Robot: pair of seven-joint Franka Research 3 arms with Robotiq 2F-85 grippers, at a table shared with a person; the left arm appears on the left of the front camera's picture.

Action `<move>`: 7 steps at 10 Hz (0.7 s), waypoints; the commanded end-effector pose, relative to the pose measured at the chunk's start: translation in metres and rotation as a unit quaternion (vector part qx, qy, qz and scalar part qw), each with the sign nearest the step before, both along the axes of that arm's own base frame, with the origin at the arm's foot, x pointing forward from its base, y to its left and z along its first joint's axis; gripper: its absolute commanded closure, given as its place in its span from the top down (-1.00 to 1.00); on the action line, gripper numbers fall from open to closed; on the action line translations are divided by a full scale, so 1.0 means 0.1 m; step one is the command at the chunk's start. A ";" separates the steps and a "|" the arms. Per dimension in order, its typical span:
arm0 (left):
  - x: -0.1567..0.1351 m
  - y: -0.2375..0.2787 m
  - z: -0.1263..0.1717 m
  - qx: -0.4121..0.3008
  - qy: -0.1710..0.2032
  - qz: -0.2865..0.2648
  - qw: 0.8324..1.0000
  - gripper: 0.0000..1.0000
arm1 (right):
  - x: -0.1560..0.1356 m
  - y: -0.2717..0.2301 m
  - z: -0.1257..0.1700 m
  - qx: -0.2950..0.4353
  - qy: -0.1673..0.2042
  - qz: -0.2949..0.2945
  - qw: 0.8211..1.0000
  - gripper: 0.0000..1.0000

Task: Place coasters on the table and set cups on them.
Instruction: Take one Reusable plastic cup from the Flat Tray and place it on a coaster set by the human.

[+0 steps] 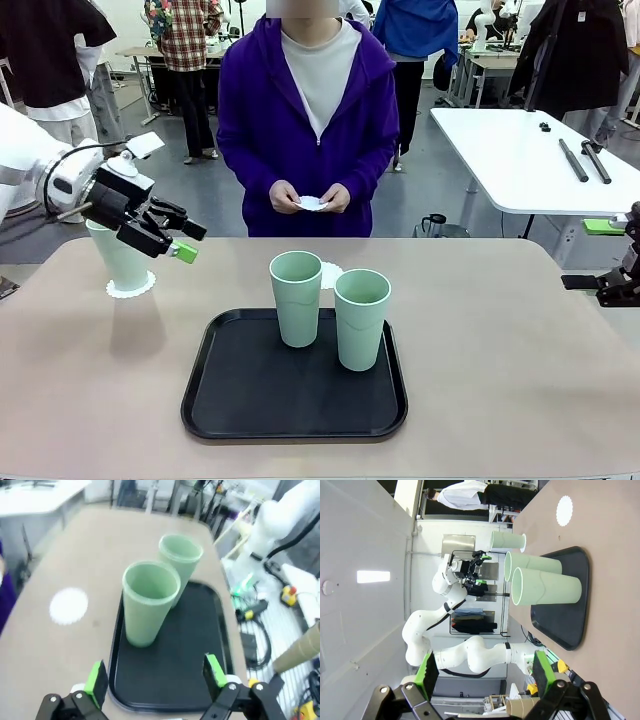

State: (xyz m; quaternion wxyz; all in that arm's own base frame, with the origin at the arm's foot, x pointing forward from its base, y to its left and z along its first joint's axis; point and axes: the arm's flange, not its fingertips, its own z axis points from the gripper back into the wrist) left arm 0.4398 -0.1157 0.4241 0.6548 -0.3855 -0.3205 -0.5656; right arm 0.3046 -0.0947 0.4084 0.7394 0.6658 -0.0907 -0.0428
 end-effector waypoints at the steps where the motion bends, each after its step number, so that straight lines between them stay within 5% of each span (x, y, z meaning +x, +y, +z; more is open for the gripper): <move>1: 0.02 -0.06 -0.28 -0.089 0.040 -0.026 0.995 1.00 | 0.01 0.00 -0.01 0.004 -0.008 0.000 1.000 1.00; 3: 0.06 -0.17 -0.61 -0.117 0.086 0.016 0.989 1.00 | 0.01 0.00 -0.01 0.004 -0.008 0.000 1.000 1.00; 7: 0.00 -0.23 -0.82 -0.108 0.030 0.048 0.993 1.00 | 0.01 0.00 -0.01 0.004 -0.008 0.000 1.000 1.00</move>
